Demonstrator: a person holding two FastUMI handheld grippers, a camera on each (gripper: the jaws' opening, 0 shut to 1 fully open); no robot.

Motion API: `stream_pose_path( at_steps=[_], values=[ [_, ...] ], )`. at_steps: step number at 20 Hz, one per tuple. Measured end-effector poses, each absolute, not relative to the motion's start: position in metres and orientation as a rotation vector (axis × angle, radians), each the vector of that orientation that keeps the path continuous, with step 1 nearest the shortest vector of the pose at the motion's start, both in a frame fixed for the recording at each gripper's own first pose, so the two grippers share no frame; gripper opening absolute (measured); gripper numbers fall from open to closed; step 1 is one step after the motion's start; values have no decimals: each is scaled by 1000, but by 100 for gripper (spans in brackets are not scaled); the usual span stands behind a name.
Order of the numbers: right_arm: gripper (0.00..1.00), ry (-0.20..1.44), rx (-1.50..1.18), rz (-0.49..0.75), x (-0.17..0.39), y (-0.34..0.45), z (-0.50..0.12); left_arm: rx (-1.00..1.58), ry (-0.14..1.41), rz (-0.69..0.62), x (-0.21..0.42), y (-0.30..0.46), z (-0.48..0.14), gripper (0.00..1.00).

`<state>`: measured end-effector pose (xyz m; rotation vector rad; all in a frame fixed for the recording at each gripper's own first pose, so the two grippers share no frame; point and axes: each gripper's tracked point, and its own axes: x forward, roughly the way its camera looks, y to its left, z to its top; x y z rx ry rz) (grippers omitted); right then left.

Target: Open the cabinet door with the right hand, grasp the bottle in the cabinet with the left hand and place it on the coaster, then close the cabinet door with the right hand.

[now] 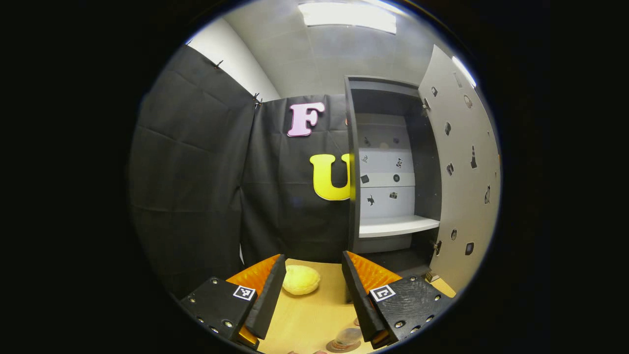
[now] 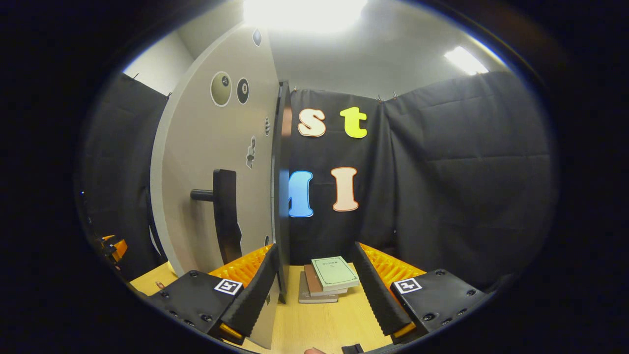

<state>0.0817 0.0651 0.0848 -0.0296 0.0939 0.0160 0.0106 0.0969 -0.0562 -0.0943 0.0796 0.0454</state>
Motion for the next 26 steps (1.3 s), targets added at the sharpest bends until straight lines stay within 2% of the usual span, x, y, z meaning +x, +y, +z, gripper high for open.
stream_pose_path(
  at_steps=[5, 6, 9, 10, 11, 12, 14, 15, 16, 17, 18, 19, 20, 22, 23, 24, 25, 26],
  values=[
    [91, 109, -32, 39, 80, 99, 84, -132, 99, 39, 14, 123, -68, 67],
    [95, 110, -29, 47, 80, 107, 84, -140, 97, 37, 15, 127, -69, 67],
    [95, 109, -29, 67, 78, 130, 86, -148, 99, 37, 15, 143, -73, 67],
    [90, 108, -30, 76, 78, 138, 86, -146, 101, 37, 15, 147, -74, 67],
    [90, 107, -29, 85, 80, 147, 86, -141, 100, 40, 16, 152, -75, 67],
    [95, 106, -29, 96, 80, 156, 86, -136, 101, 41, 17, 159, -74, 67],
    [95, 104, -26, 122, 84, 173, 85, -126, 100, 42, 17, 169, -75, 67],
    [90, 102, -26, 133, 87, 182, 86, -120, 98, 43, 16, 174, -74, 67],
    [90, 98, -30, 141, 90, 191, 86, -113, 97, 46, 15, 180, -73, 67],
    [95, 94, -36, 148, 93, 200, 86, -109, 96, 48, 13, 186, -73, 67],
    [90, 92, -40, 157, 98, 208, 86, -112, 95, 48, 13, 187, -73, 67],
    [90, 93, -36, 171, 102, 218, 85, -121, 96, 48, 12, 189, -72, 67],
    [95, 93, -28, 190, 107, 231, 84, -128, 98, 50, 12, 194, -75, 67],
    [95, 96, -15, 233, 116, 255, 82, -129, 102, 65, 10, 210, -79, 67],
    [90, 98, -17, 257, 119, 269, 81, -124, 103, 75, 5, 216, -79, 67],
    [95, 100, -23, 281, 124, 283, 79, -120, 104, 84, 2, 221, -80, 67],
    [90, 100, -27, 305, 130, 297, 78, -120, 104, 93, -1, 227, -80, 67],
    [91, 102, -29, 329, 138, 310, 75, -124, 109, 101, -4, 233, -82, 67]
  ],
)
